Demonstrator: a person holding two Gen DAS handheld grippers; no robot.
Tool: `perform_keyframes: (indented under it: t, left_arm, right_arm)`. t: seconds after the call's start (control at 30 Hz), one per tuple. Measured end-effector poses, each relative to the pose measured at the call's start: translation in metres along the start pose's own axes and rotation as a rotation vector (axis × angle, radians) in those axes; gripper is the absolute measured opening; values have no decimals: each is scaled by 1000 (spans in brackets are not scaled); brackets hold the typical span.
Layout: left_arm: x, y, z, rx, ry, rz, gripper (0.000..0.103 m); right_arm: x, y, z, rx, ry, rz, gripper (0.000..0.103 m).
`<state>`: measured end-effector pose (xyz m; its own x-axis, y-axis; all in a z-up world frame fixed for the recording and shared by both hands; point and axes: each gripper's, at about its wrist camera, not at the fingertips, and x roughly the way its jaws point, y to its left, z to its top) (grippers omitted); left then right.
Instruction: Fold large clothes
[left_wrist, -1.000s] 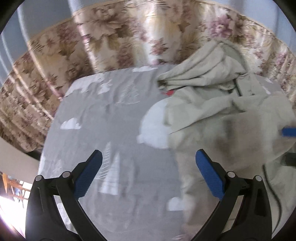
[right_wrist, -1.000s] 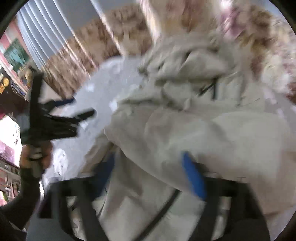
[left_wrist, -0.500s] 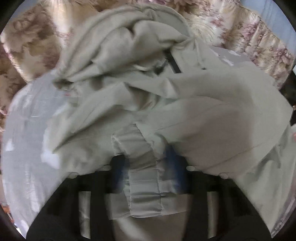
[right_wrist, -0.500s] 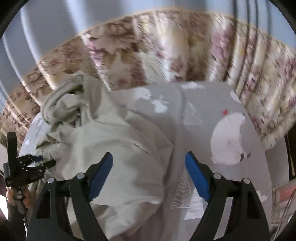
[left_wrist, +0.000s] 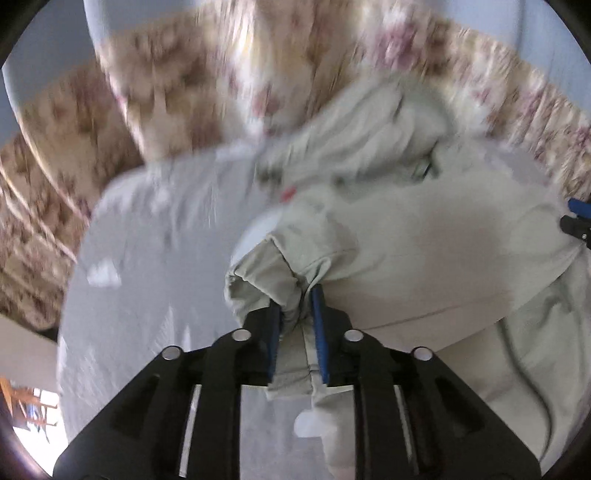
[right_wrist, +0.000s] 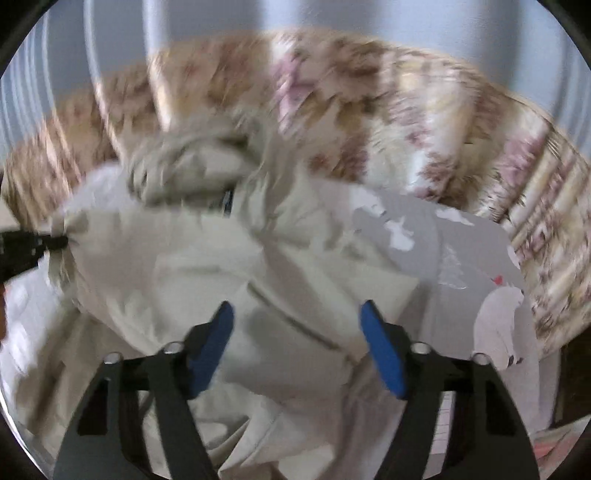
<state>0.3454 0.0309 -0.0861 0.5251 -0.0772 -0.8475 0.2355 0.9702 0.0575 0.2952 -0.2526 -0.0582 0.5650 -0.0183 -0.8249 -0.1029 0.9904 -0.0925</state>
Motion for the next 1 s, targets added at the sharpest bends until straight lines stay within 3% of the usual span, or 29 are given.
perform_keyframes:
  t: [0.13, 0.27, 0.37, 0.43, 0.47, 0.5, 0.57, 0.63, 0.7, 0.87, 1.0]
  left_arm:
    - [22, -1, -10, 16, 32, -7, 32]
    - [36, -15, -4, 67, 36, 27, 37]
    - [39, -23, -1, 91, 36, 58, 41]
    - [30, -20, -5, 92, 37, 86, 61]
    - [23, -17, -8, 87, 30, 104, 84]
    - [13, -14, -12, 82, 6, 110, 95]
    - [-8, -8, -21, 79, -29, 103, 96]
    - [-29, -3, -32, 65, -53, 92, 97]
    - [-50, 1, -47, 43, -85, 74, 100]
    - [-89, 6, -97, 21, -109, 40, 100]
    - [-104, 2, -135, 2, -104, 2, 100]
  right_arm:
    - [31, -2, -8, -61, 75, -143, 52]
    - [53, -18, -6, -11, 111, -134, 53]
    - [45, -22, -6, 9, 92, -94, 53]
    - [22, -31, -12, 50, 57, 20, 54]
    - [12, -34, -15, 72, 42, 61, 55]
    - [-4, -41, -21, 102, 11, 113, 55]
    - [-30, -48, -29, 136, -42, 132, 56]
    - [-58, -54, -43, 157, -114, 128, 69]
    - [-83, -57, -63, 170, -172, 97, 70]
    - [-118, -71, -107, 211, -211, 18, 70]
    - [-125, -81, -148, 266, -189, -6, 70]
